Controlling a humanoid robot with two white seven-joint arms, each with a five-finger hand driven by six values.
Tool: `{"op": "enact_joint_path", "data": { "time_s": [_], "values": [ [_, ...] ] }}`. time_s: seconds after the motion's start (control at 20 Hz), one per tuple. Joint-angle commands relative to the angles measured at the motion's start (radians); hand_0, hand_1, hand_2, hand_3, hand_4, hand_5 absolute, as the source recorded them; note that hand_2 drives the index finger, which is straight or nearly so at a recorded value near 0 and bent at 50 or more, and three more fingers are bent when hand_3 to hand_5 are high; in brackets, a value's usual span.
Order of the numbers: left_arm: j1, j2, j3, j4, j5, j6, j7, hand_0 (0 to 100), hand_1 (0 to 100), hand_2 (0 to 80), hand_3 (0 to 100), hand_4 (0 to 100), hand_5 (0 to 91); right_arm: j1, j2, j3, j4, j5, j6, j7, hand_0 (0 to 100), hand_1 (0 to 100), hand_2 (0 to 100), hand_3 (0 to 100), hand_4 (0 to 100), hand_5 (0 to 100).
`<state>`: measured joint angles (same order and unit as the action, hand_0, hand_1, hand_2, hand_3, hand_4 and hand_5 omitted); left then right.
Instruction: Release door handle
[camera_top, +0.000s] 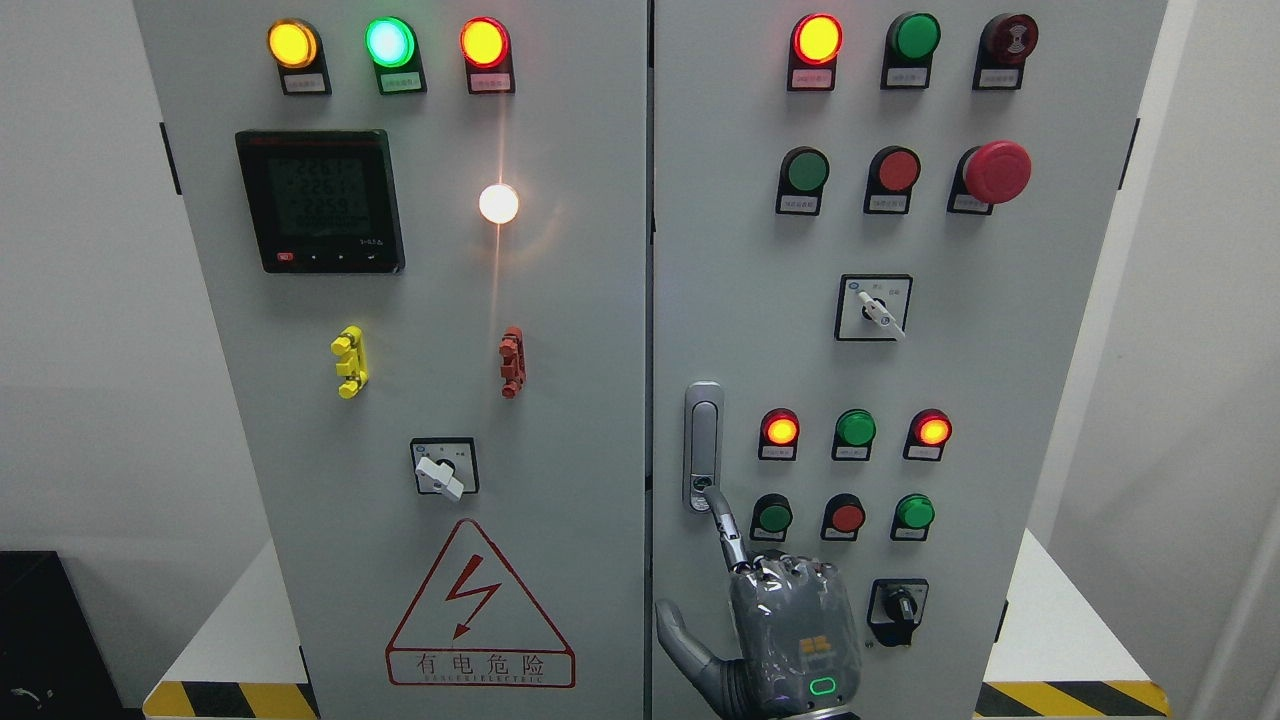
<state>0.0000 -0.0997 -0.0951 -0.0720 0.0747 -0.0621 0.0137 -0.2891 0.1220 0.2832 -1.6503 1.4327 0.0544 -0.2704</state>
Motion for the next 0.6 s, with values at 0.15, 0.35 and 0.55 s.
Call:
{"op": "enact_joint_path", "data": {
  "time_s": [0.15,0.35,0.55],
  "values": [
    [0.017,0.0,0.0,0.0,-0.001,-0.001,0.0,12,56,0.0,0,0,0.0,-0.013,0.002,0.001,0.023,0.005,0.001,0.0,31,19,7,100,100,100],
    [0.017,0.0,0.0,0.0,-0.001,-0.001,0.0,12,56,0.0,0,0,0.0,-0.015,0.005,0.001,0.018,0.025,0.001,0.0,31,19,7,100,100,100],
    [0.017,0.0,0.0,0.0,-0.001,-0.001,0.0,12,56,0.0,0,0,0.0,-0.016,0.007,0.001,0.023,0.026,0.001,0.0,31,19,7,100,100,100]
  ]
}}
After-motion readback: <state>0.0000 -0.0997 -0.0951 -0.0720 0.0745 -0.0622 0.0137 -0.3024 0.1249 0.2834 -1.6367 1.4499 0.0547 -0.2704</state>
